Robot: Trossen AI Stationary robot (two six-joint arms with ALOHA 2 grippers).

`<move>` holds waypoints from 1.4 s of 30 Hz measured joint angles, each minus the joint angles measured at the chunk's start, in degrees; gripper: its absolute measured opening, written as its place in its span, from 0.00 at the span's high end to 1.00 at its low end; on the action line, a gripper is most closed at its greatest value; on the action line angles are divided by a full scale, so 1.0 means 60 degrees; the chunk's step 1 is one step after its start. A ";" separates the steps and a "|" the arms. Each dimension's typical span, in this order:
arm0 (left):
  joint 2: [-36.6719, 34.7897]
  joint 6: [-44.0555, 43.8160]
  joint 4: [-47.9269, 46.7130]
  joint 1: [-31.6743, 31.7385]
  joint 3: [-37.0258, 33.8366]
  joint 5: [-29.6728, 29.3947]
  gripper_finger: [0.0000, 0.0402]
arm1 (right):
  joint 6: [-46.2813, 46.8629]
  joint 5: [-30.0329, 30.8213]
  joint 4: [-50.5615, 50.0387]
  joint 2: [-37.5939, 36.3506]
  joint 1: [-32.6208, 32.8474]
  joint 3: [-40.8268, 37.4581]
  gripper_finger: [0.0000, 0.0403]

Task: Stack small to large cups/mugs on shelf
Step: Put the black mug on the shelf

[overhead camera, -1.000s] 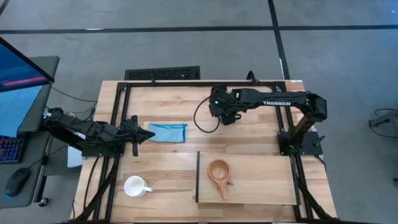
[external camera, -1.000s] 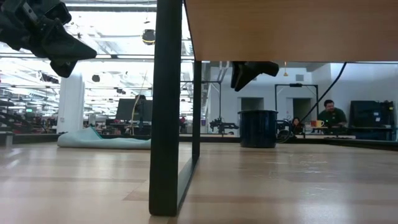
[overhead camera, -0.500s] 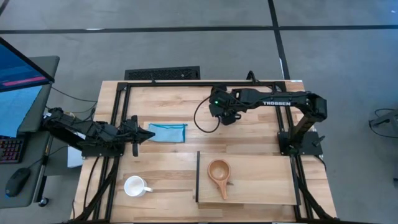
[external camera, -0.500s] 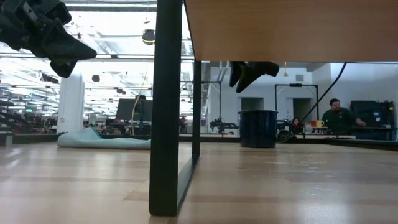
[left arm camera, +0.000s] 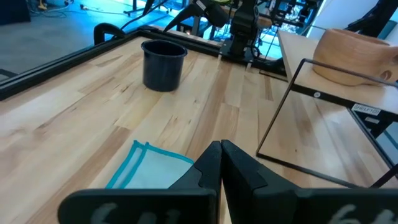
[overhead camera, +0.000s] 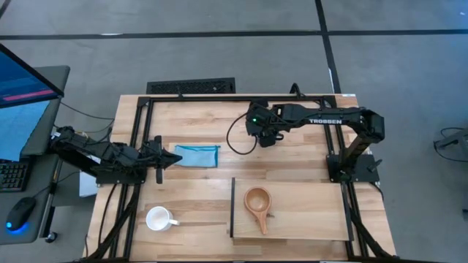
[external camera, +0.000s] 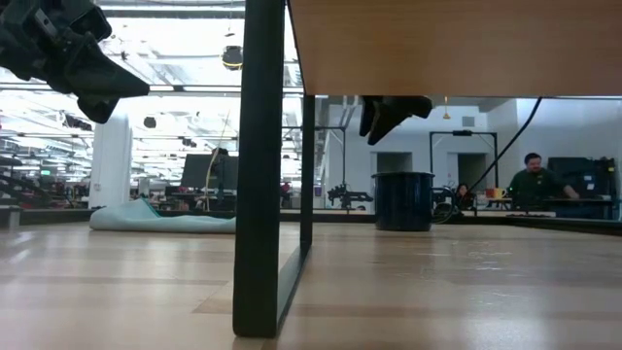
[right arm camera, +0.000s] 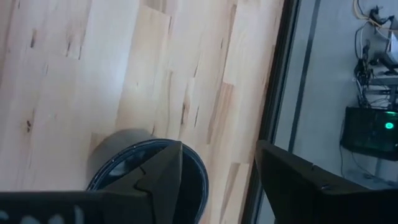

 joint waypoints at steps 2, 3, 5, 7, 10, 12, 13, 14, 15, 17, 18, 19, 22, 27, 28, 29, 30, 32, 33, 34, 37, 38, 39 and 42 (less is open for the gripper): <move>0.0001 0.0000 -0.0001 -0.0002 0.0000 0.0000 1.00 | -0.0049 -0.0030 0.0003 0.0000 -0.0032 0.0000 0.43; -0.0002 0.0000 -0.0001 0.0000 0.0000 0.0000 1.00 | -0.0088 -0.0087 -0.0004 0.0000 -0.0069 0.0000 0.43; -0.0001 -0.0030 -0.0001 -0.0003 0.0000 0.0000 1.00 | -0.0095 -0.0367 -0.0017 0.0000 -0.0165 0.0000 0.43; -0.0001 -0.0166 0.0003 -0.0002 0.0000 0.0000 1.00 | -0.0090 -0.0688 -0.0020 0.0000 -0.0289 -0.0002 0.44; 0.0000 -0.0422 -0.0009 -0.0004 0.0000 0.0000 1.00 | -0.0196 -0.0929 -0.0025 0.0000 -0.0445 -0.0004 0.45; 0.0001 -0.0491 -0.0071 -0.0001 0.0000 0.0003 1.00 | -0.0256 -0.0961 -0.0029 0.0000 -0.0539 -0.0004 0.46; 0.0001 -0.0498 -0.0085 -0.0002 0.0000 0.0004 1.00 | -0.0256 -0.0982 -0.0045 0.0000 -0.0587 -0.0004 0.46; 0.0001 -0.0499 -0.0081 -0.0004 0.0000 0.0002 1.00 | -0.0256 -0.1027 -0.0069 0.0000 -0.0609 -0.0004 0.47; -0.0001 -0.0499 -0.0081 -0.0004 0.0000 0.0000 1.00 | -0.0256 -0.1045 -0.0103 0.0000 -0.0645 -0.0004 0.48; 0.0001 -0.0502 -0.0081 -0.0001 0.0000 0.0004 1.00 | -0.0255 -0.1070 -0.0162 0.0000 -0.0684 -0.0004 0.49; 0.0001 -0.0500 -0.0081 -0.0004 0.0000 0.0004 1.00 | -0.0256 -0.1075 -0.0173 0.0000 -0.0705 -0.0004 0.50; 0.0001 -0.0503 -0.0081 -0.0004 0.0000 0.0004 1.00 | -0.0256 -0.1074 -0.0186 0.0000 -0.0710 -0.0004 0.50; 0.0001 -0.0501 -0.0081 0.0000 0.0000 0.0004 1.00 | -0.0341 -0.1110 -0.0197 0.0000 -0.0710 -0.0004 0.52; 0.0001 -0.0499 -0.0081 -0.0004 0.0000 0.0004 1.00 | -0.0514 -0.1467 -0.0210 0.0000 -0.0710 -0.0004 0.54; 0.0001 -0.0500 -0.0081 0.0000 0.0000 0.0004 1.00 | -0.0551 -0.1505 -0.0220 0.0000 -0.0710 -0.0004 0.54; 0.0000 -0.0501 -0.0081 0.0000 0.0000 0.0004 1.00 | -0.0649 -0.1502 -0.0221 0.0041 -0.0710 -0.0004 0.55; 0.0001 -0.0503 -0.0081 -0.0004 0.0000 0.0004 1.00 | -0.0697 -0.1500 -0.0212 0.0121 -0.0711 -0.0002 0.55; 0.0001 -0.0499 -0.0081 -0.0002 0.0000 0.0004 1.00 | -0.0693 -0.1525 -0.0361 0.0325 -0.0799 -0.0007 0.56; 0.0001 -0.0502 -0.0081 -0.0003 0.0000 0.0004 1.00 | -0.0693 -0.1525 -0.0413 0.0444 -0.0841 -0.0007 0.56; 0.0001 -0.0503 -0.0081 0.0000 0.0000 0.0004 1.00 | -0.0698 -0.1508 -0.0424 0.0575 -0.0892 -0.0007 0.56; 0.0001 -0.0503 -0.0078 -0.0003 0.0000 0.0023 1.00 | -0.0679 -0.1293 -0.0656 0.0972 -0.1005 -0.0007 0.57; 0.0001 -0.0499 -0.0081 0.0000 0.0000 0.0065 1.00 | -0.0644 -0.1191 -0.0635 0.1050 -0.1012 -0.0007 0.57; 0.0001 -0.0503 -0.0081 -0.0004 0.0000 0.0091 1.00 | -0.0622 -0.1143 -0.0637 0.1087 -0.1013 -0.0007 0.57; 0.0001 -0.0499 -0.0078 -0.0003 0.0000 0.0094 1.00 | -0.0702 -0.1125 -0.0571 0.1089 -0.1005 -0.0007 0.58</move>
